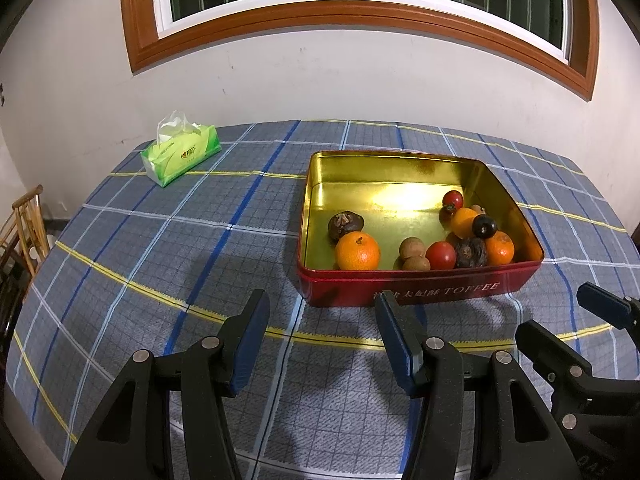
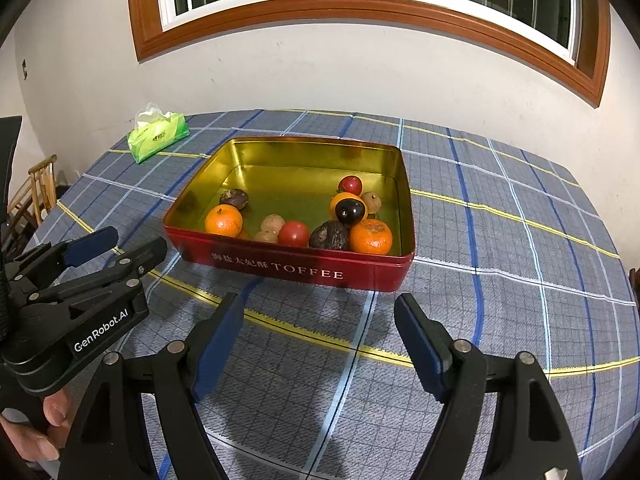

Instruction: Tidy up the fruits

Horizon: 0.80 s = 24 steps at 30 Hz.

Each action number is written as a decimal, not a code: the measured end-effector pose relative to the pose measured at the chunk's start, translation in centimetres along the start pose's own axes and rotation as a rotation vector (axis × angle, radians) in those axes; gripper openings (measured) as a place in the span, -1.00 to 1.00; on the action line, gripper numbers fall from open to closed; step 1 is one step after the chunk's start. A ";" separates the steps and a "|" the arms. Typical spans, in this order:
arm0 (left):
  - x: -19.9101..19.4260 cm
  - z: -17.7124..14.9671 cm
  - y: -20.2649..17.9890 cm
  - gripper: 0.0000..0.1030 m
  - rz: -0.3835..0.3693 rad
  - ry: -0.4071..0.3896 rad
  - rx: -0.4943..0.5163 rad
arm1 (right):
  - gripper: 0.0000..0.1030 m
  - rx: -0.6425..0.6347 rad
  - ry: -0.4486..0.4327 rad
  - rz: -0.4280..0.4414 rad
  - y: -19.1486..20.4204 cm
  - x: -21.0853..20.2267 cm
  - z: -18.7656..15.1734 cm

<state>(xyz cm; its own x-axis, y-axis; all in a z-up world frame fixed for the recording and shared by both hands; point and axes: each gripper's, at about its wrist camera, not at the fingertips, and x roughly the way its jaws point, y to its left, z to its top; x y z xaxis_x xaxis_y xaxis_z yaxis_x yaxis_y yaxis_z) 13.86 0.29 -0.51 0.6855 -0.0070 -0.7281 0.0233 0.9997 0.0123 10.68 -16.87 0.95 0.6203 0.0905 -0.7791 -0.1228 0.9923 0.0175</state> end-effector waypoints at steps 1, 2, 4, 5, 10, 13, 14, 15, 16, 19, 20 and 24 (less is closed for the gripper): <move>0.0 0.0 0.0 0.09 -0.001 -0.001 -0.001 | 0.46 0.001 0.000 -0.001 -0.1 0.0 0.0; 0.0 0.0 -0.1 0.09 -0.003 0.000 -0.001 | 0.46 0.002 0.000 0.000 -0.1 0.0 0.0; 0.1 0.0 -0.1 0.09 -0.003 0.000 0.003 | 0.46 0.004 0.001 -0.002 -0.2 0.1 -0.1; 0.1 -0.1 -0.1 0.09 -0.002 0.001 0.006 | 0.46 0.006 0.002 -0.002 -0.2 0.1 -0.1; 0.2 -0.1 -0.2 0.09 -0.005 0.003 0.010 | 0.47 0.006 0.003 -0.001 -0.3 0.2 -0.1; 0.3 -0.1 -0.3 0.09 -0.005 0.003 0.012 | 0.47 0.009 0.005 0.000 -0.4 0.2 -0.1; 0.3 0.0 -0.3 0.09 -0.005 0.003 0.014 | 0.47 0.010 0.005 0.000 -0.5 0.2 -0.1; 0.3 0.0 -0.4 0.09 -0.004 0.002 0.016 | 0.47 0.009 0.006 0.000 -0.5 0.2 -0.2; 0.3 0.0 -0.4 0.09 -0.002 0.001 0.018 | 0.47 0.008 0.005 -0.001 -0.4 0.2 -0.1; 0.3 0.0 -0.4 0.09 -0.001 0.001 0.019 | 0.47 0.007 0.005 0.000 -0.5 0.2 -0.1; 0.2 0.0 -0.5 0.09 0.001 0.000 0.021 | 0.47 0.006 0.006 -0.001 -0.5 0.2 -0.2; 0.2 -0.1 -0.5 0.09 0.002 0.000 0.026 | 0.47 0.012 0.007 0.000 -0.6 0.3 -0.3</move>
<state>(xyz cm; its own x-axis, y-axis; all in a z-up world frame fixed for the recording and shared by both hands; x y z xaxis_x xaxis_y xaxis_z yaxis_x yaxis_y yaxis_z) 13.94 -0.24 -0.70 0.6852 -0.0052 -0.7284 0.0407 0.9987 0.0311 10.69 -17.50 0.53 0.6149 0.0903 -0.7834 -0.1140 0.9932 0.0250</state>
